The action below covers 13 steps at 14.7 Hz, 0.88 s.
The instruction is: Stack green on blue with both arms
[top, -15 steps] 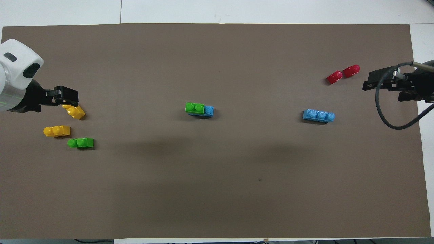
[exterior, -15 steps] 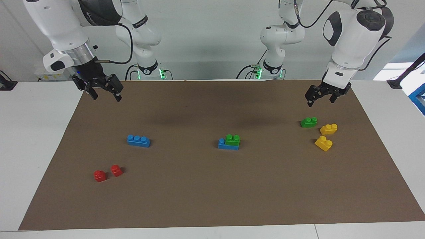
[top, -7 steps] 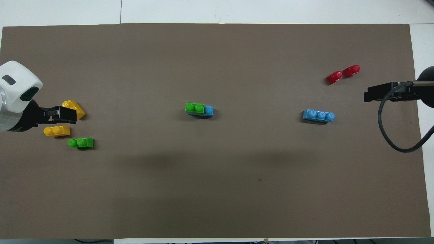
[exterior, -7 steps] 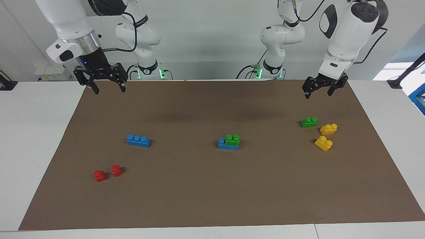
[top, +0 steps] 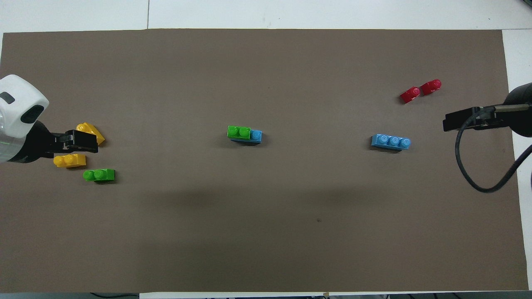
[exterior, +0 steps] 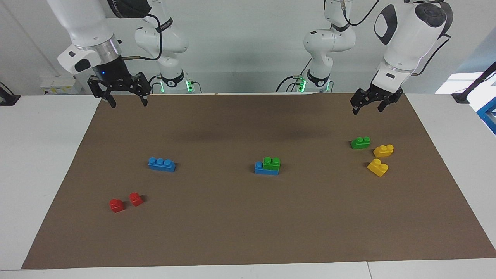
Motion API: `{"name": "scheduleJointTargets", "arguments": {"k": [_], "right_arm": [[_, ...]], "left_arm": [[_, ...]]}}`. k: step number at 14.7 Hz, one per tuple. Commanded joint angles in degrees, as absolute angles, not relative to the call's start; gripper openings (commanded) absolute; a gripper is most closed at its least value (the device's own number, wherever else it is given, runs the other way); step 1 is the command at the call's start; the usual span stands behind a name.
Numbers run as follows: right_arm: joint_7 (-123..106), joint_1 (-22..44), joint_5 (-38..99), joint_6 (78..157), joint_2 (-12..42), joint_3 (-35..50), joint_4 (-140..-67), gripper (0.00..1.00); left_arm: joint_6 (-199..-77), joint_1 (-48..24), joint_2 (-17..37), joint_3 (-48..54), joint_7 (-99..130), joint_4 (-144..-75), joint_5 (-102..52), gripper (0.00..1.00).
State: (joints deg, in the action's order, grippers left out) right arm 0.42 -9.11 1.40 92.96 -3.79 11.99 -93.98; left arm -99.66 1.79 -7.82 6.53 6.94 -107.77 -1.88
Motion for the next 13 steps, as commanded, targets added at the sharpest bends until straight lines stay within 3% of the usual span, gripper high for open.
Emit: {"name": "scheduleJointTargets", "arguments": {"k": [1, 7, 13], "right_arm": [[-0.62, -2.49, 0.26, 90.35, -2.38, 5.21, -90.97, 1.00], [-0.44, 2.89, 0.26, 90.62, -2.37, -0.34, -91.05, 1.00], [-0.26, 2.99, 0.26, 90.09, -2.55, -0.62, -91.32, 1.00]], "left_arm": [[-99.23, 2.29, -8.09, 5.98, 6.15, -107.67, -3.43, 1.00], [-97.82, 2.28, -6.94, 5.98, 6.24, -105.91, -3.34, 1.00], [-97.29, 2.29, -7.29, 5.98, 6.06, -106.00, -3.34, 1.00]]}}
